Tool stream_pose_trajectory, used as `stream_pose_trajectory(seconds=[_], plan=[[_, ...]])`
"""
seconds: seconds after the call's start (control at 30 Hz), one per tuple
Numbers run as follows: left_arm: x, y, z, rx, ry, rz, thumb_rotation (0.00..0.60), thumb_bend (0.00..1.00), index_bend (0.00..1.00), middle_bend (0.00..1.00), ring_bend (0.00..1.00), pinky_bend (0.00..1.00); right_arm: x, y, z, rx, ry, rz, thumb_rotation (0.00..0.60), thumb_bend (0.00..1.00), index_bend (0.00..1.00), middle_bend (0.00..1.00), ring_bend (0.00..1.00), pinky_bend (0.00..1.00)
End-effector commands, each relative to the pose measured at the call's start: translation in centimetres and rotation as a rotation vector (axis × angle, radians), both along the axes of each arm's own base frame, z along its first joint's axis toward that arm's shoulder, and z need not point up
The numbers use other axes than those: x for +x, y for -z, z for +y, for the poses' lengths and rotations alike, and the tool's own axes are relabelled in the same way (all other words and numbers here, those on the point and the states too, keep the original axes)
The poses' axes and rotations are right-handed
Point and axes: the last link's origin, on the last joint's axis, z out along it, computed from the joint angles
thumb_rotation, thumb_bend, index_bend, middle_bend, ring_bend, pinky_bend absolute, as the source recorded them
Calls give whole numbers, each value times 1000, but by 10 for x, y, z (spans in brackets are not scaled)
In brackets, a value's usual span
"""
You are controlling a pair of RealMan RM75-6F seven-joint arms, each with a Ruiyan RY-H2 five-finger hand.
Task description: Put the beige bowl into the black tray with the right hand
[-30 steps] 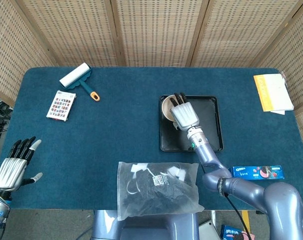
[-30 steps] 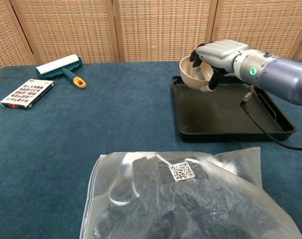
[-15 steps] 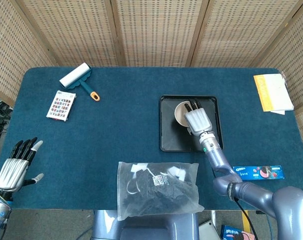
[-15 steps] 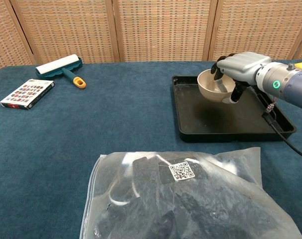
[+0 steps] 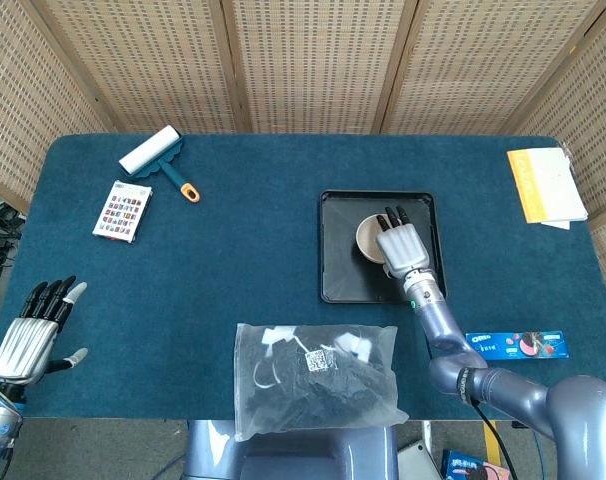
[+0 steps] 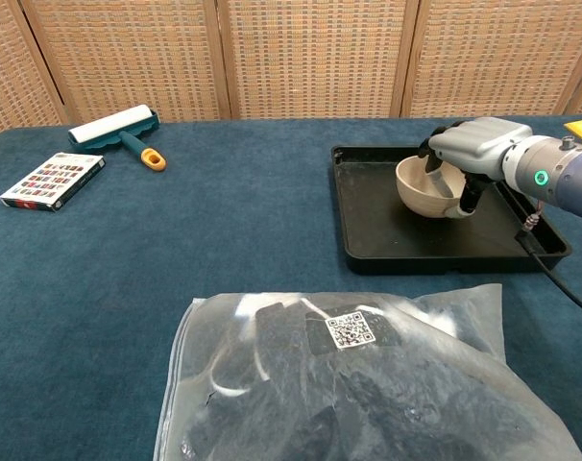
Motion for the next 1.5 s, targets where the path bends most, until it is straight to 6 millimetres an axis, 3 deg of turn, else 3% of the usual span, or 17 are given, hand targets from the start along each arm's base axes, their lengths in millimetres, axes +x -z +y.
stream_pose_trajectory(seconds=[0.03,0.13,0.27,0.5,0.77,1.0,1.13,1.33,1.5], plan=[[0,0,0,0,0,0,600,180,0,0,0,0,-3,0,1,8,13,14,600,414,656,173,0,62],[0,0,0,0,0,-1,600,180,0,0,0,0,-4,0,1,10,20,24,600,362,564,116,0,52],[0,0,0,2,-1,-3,600,180,0,0,0,0,-3,-3,2,16,19,34,600,319,369,15,0,42],[0,-1,0,0,1,-5,600,180,0,0,0,0,2,-14,5,-13,2,43,600,296,153,0,0,37],[1,0,-1,2,7,-7,600,180,0,0,0,0,8,-34,10,-73,-6,32,600,292,50,0,0,29],[1,0,-2,10,8,-8,600,180,0,0,0,0,3,-72,16,-169,-5,-14,600,282,0,0,0,2],[0,1,-2,9,-1,-28,600,179,0,0,0,0,-16,-104,27,-247,24,-77,600,260,0,0,0,0],[0,0,-2,26,0,-51,600,166,0,0,0,0,-62,-144,71,-346,45,-201,600,228,0,0,0,0],[3,-1,-3,59,12,-66,600,2,0,0,0,0,-98,-157,114,-394,85,-267,600,178,0,0,0,0]])
